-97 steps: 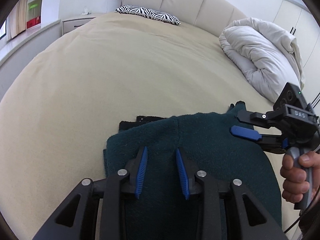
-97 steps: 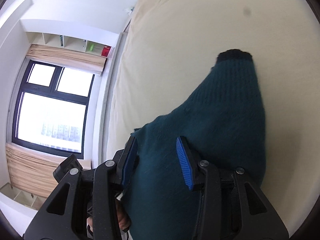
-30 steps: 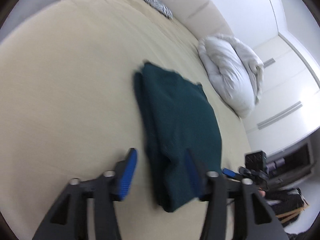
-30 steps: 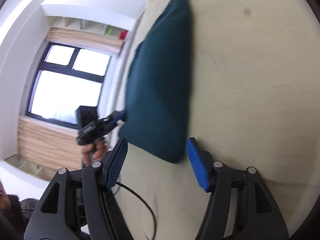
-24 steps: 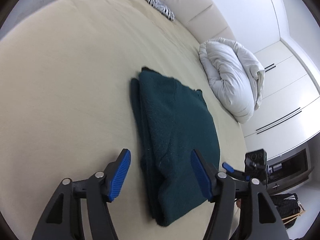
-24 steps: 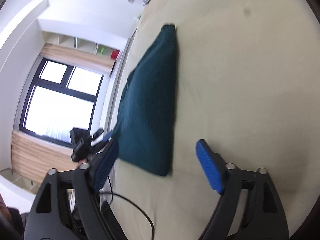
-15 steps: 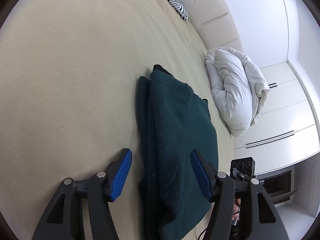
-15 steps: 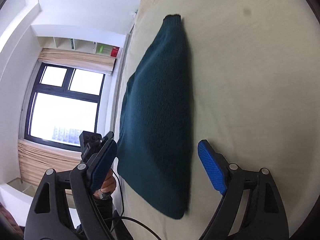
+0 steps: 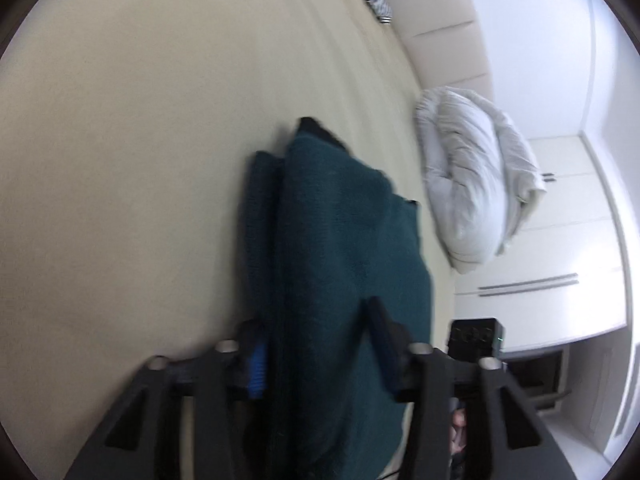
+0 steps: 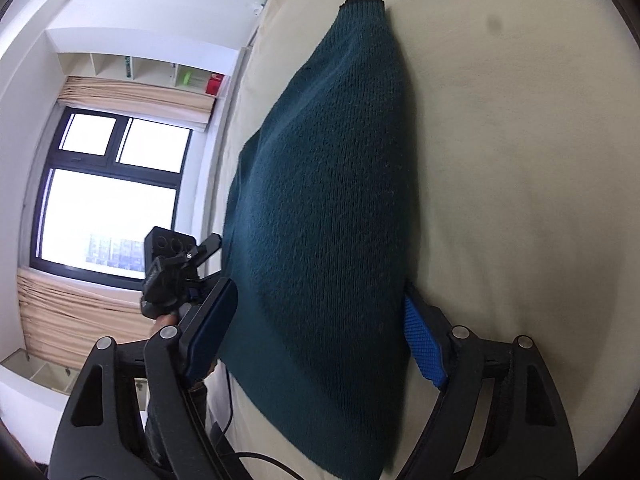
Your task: Fold small clothes
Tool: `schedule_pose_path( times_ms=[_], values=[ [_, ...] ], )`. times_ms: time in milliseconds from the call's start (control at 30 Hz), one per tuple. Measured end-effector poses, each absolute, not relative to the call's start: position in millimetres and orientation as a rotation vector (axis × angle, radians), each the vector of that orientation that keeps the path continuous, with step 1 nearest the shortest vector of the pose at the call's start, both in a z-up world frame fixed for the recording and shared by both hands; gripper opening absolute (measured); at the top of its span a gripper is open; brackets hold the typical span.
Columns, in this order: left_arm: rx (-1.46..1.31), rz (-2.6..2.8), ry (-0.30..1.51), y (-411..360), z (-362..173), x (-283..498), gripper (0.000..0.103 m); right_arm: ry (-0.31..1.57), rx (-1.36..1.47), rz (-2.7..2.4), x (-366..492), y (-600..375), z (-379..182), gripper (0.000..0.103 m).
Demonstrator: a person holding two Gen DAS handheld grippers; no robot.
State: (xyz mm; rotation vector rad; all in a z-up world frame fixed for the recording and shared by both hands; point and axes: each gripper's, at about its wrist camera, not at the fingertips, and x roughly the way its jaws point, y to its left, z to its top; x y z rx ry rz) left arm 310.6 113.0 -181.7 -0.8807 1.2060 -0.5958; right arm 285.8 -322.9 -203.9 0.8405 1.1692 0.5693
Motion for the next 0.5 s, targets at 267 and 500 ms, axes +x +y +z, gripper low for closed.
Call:
schedule_pose_path(
  times_ms=[267,500],
  values=[
    [-0.84,-0.583,1.166,109.0,-163.2,288.8,0.024,1.17,0.779,0.49,274.3,-316.7,-196.1,0.045],
    [-0.667,-0.623,1.132,86.9,-115.6,223.0,0.024,1.106,0.685,0.487,231.5,-308.4,-158.6,0.04]
  ],
)
